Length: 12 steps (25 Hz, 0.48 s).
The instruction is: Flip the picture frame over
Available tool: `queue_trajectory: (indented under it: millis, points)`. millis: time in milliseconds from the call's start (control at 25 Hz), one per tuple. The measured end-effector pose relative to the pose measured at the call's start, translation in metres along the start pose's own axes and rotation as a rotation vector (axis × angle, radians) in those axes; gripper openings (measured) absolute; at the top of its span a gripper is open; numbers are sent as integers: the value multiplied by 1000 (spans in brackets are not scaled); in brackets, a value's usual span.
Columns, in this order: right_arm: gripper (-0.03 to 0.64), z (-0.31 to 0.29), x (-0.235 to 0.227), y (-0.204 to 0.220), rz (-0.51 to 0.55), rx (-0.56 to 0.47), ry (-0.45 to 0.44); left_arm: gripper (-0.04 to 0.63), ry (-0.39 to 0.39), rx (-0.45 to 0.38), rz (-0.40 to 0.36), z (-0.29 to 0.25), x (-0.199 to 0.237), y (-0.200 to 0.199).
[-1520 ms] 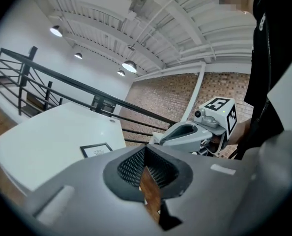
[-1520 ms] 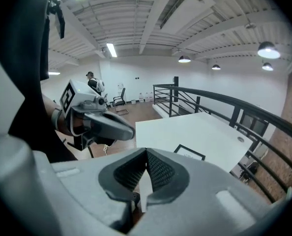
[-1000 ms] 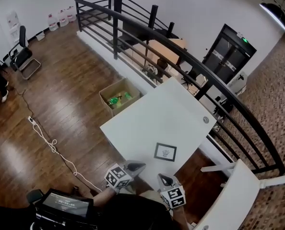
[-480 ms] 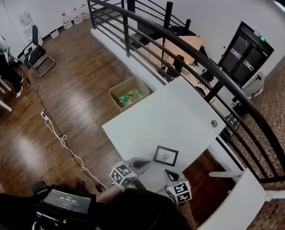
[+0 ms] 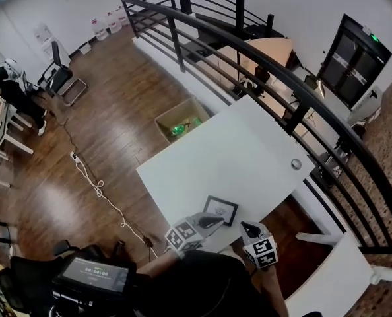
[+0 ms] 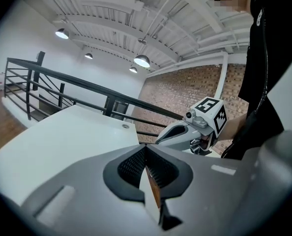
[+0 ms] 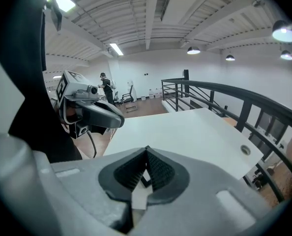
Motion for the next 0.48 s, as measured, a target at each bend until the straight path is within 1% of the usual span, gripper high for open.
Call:
queue_trajectory:
  millis: [80,160,320,480]
  points:
    - [-8,4,-12,2,-2,3,-7,14,-9,22,-1,-5,-1,-2]
    - [-8,8,-21,7,-13,19,-9,14,-28,22,-8,-8,-1,2]
    - [-8,6,-32,14,-30,30,1,14,-32,71,27,-2,-3,10]
    - [-8,-6,-31,18,-54,24,10,14,-24,112,58,4,8,23]
Point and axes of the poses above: the fingertips, and each gripper's own axes: z backward along the fingers, x to its left, y out of its underside, the point moved 10 cm from there along z, backward along the fingers, and after that the axes turned 13 degrees about -z, right-handed, at the moved point
